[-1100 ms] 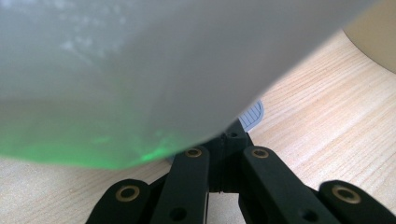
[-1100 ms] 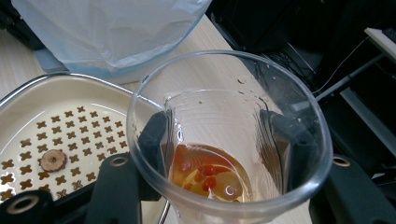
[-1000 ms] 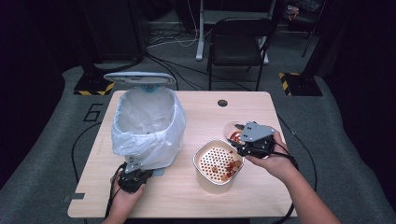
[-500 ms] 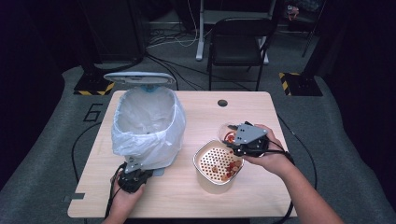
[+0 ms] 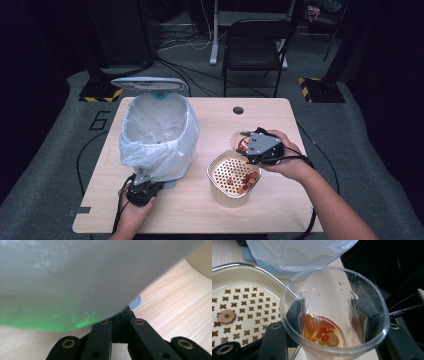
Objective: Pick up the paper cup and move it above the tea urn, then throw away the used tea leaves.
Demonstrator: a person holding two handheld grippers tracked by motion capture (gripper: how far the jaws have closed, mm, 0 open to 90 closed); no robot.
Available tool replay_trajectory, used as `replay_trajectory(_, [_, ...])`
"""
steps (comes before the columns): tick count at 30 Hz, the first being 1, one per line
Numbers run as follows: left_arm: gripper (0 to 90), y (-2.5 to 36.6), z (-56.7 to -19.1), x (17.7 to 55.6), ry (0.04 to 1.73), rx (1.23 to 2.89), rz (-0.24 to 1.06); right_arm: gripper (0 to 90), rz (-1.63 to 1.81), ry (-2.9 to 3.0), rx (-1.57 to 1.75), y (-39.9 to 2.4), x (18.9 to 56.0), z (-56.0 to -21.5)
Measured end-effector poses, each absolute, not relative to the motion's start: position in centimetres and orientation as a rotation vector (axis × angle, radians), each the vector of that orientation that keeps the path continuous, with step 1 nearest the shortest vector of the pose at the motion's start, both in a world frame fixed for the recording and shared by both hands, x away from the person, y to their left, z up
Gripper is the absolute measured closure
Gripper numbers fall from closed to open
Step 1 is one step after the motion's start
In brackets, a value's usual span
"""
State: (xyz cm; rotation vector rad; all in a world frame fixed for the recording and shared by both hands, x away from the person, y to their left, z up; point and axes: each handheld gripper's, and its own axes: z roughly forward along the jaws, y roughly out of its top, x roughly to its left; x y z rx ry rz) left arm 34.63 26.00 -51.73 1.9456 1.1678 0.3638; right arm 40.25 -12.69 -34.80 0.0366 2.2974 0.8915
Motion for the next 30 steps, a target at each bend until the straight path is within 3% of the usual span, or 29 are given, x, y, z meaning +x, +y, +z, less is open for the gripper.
replay_trajectory(30, [90.0,26.0,-51.7,34.6,1.167,1.946,0.368,46.9,0.617,2.271,-0.178,-11.0,38.1,-35.2])
